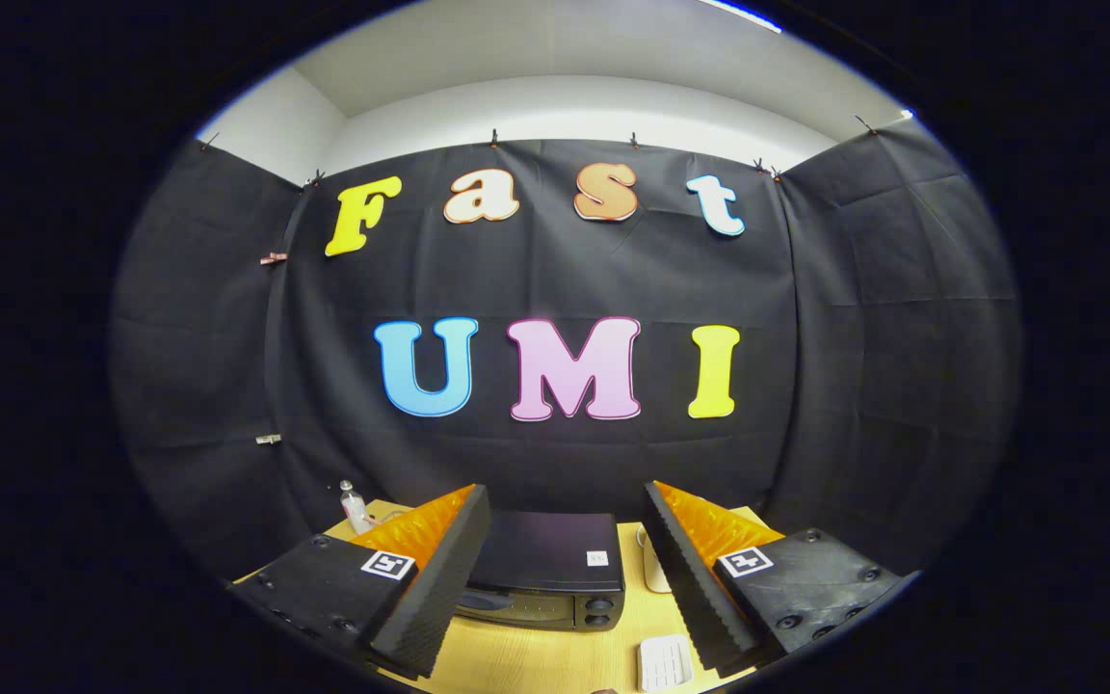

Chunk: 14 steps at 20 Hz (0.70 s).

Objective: Open the toaster oven, put the food inside, and close the toaster oven door.

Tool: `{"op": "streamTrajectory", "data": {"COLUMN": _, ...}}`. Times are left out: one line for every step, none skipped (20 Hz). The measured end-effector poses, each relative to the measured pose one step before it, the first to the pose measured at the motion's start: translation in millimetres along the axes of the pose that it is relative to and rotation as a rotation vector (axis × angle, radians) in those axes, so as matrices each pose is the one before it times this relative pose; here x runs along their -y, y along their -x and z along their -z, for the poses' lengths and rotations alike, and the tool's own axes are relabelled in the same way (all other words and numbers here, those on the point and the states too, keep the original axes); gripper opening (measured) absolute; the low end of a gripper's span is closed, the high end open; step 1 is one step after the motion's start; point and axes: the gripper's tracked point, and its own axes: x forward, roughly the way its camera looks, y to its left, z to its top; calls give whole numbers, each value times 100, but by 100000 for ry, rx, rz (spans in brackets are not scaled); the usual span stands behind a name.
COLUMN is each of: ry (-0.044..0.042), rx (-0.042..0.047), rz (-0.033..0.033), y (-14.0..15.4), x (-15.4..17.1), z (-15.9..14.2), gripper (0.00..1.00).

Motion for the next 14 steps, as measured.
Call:
{"op": "streamTrajectory", "data": {"ry": -54, "rx": 553, "rz": 209, "y": 9, "x": 162, "z": -36, "gripper": 98}}
{"op": "streamTrajectory", "data": {"ry": 310, "rx": -99, "rz": 421, "y": -145, "x": 162, "z": 55, "gripper": 98}}
{"op": "streamTrajectory", "data": {"ry": 326, "rx": -381, "rz": 198, "y": -80, "x": 95, "z": 118, "gripper": 98}}
{"op": "streamTrajectory", "data": {"ry": -63, "rx": -387, "rz": 466, "y": -134, "x": 123, "z": 114, "gripper": 98}}
{"op": "streamTrajectory", "data": {"ry": -503, "rx": -435, "rz": 349, "y": -263, "x": 64, "z": 90, "gripper": 98}}
{"op": "streamTrajectory", "data": {"ry": -561, "rx": 167, "rz": 280, "y": -198, "x": 76, "z": -91, "gripper": 98}}
{"op": "streamTrajectory", "data": {"ry": -39, "rx": 64, "rz": 899, "y": -252, "x": 257, "z": -79, "gripper": 98}}
{"op": "streamTrajectory", "data": {"ry": -31, "rx": 73, "rz": 582, "y": -144, "x": 260, "z": -63, "gripper": 98}}
{"op": "streamTrajectory", "data": {"ry": 358, "rx": 706, "rz": 247, "y": -60, "x": -89, "z": -310, "gripper": 98}}
{"op": "streamTrajectory", "data": {"ry": 246, "rx": 452, "rz": 374, "y": -20, "x": 110, "z": -278, "gripper": 98}}
{"op": "streamTrajectory", "data": {"ry": 76, "rx": 284, "rz": -351, "y": 23, "x": -183, "z": -175, "gripper": 98}}
{"op": "streamTrajectory", "data": {"ry": 291, "rx": 633, "rz": -286, "y": 141, "x": -198, "z": -244, "gripper": 98}}
{"op": "streamTrajectory", "data": {"ry": 743, "rx": 484, "rz": -224, "y": 148, "x": -41, "z": -128, "gripper": 98}}
{"op": "streamTrajectory", "data": {"ry": 1023, "rx": 577, "rz": -26, "y": 171, "x": -22, "z": -179, "gripper": 98}}
